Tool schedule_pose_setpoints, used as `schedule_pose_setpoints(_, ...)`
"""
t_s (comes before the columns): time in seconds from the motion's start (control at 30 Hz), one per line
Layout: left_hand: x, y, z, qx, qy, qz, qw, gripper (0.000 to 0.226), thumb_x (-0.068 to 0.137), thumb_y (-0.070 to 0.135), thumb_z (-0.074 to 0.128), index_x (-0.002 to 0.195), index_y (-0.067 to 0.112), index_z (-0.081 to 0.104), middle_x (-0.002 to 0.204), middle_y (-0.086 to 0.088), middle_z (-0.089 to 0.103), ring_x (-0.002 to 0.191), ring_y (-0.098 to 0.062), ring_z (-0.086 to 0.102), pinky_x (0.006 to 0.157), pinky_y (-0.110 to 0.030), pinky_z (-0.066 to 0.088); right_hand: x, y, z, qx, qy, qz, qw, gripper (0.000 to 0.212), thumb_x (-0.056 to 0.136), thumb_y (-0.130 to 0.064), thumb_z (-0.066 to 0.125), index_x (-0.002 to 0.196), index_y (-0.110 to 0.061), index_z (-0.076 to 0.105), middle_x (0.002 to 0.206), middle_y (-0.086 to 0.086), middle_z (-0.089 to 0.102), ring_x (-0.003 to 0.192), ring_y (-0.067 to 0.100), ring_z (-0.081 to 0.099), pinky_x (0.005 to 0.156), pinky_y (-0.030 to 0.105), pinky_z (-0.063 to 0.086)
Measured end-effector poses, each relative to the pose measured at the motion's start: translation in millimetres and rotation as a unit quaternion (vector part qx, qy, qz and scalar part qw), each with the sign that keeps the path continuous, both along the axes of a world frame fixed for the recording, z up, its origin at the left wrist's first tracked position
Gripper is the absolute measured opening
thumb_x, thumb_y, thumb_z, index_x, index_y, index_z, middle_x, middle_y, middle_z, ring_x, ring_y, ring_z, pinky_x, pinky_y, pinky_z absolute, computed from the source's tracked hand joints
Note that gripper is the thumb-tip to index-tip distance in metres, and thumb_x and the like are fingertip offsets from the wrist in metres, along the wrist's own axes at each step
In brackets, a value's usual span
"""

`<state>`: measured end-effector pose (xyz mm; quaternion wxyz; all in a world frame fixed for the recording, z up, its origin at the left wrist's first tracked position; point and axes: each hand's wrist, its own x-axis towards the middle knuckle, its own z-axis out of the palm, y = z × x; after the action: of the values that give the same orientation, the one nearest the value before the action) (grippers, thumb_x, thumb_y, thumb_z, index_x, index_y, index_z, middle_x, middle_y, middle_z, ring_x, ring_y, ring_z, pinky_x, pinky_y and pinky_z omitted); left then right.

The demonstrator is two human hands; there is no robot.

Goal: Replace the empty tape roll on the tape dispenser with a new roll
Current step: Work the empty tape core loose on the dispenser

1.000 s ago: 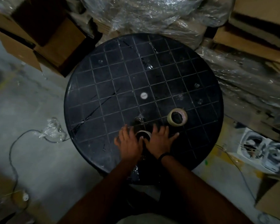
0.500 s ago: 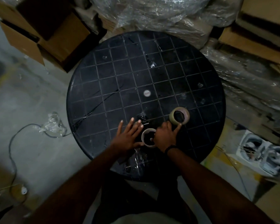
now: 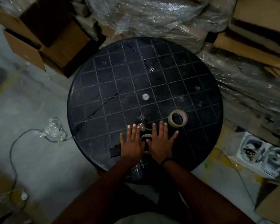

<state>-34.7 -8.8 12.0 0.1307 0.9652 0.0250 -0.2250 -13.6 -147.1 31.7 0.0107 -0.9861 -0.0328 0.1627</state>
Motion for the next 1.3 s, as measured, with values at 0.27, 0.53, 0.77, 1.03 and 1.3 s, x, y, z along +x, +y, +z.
schedule_pose_setpoints(0.27, 17, -5, 6, 0.034, 0.013, 0.06, 0.998, 0.064, 0.103, 0.056, 0.032, 0.147, 0.01, 0.043, 0.167, -0.014, 0.021, 0.157, -0.029, 0.01, 0.12, -0.053, 0.025, 44, -5, -2, -0.029, 0.017, 0.224, 0.974, 0.061, 0.098, -0.05, 0.044, 0.153, -0.026, 0.036, 0.166, 0.012, 0.021, 0.156, 0.029, 0.007, 0.108, 0.079, 0.003)
schedule_pose_setpoints(0.53, 22, -8, 4, -0.051, 0.105, 0.076, 0.99, 0.047, 0.096, 0.043, 0.055, 0.142, 0.032, 0.056, 0.169, -0.012, -0.016, 0.156, -0.032, -0.009, 0.115, -0.059, 0.033, 53, -1, 3, -0.025, 0.01, 0.301, 0.953, 0.052, 0.099, -0.033, 0.029, 0.15, -0.031, 0.037, 0.159, 0.015, 0.036, 0.154, 0.031, 0.019, 0.106, 0.082, -0.001)
schedule_pose_setpoints(0.77, 37, -11, 14, -0.033, 0.17, 0.107, 0.979, 0.054, 0.088, 0.04, 0.07, 0.139, 0.026, 0.058, 0.169, -0.01, -0.016, 0.155, -0.034, -0.014, 0.119, -0.06, 0.017, 50, -4, 5, -0.038, 0.037, 0.303, 0.952, 0.068, 0.096, -0.06, 0.037, 0.157, -0.038, 0.017, 0.132, 0.014, 0.065, 0.152, 0.034, 0.024, 0.101, 0.083, -0.019)
schedule_pose_setpoints(1.03, 55, -2, 29, -0.05, 0.227, 0.13, 0.964, 0.065, 0.095, 0.052, 0.058, 0.154, 0.038, 0.036, 0.169, -0.013, -0.014, 0.153, -0.041, -0.019, 0.116, -0.071, 0.004, 44, -7, 11, -0.057, 0.037, 0.302, 0.951, 0.061, 0.098, -0.052, 0.045, 0.154, -0.033, 0.029, 0.137, 0.017, 0.06, 0.15, 0.037, 0.027, 0.102, 0.085, -0.011)
schedule_pose_setpoints(1.3, 55, 1, 43, 0.005, 0.027, 0.034, 0.999, 0.034, 0.095, 0.052, 0.056, 0.122, 0.035, 0.07, 0.171, -0.005, 0.0, 0.156, -0.033, -0.003, 0.117, -0.062, 0.015, 47, -7, 25, -0.045, 0.043, 0.204, 0.977, 0.055, 0.098, -0.049, 0.033, 0.15, -0.031, 0.04, 0.152, 0.018, 0.046, 0.153, 0.035, 0.02, 0.102, 0.084, -0.005)
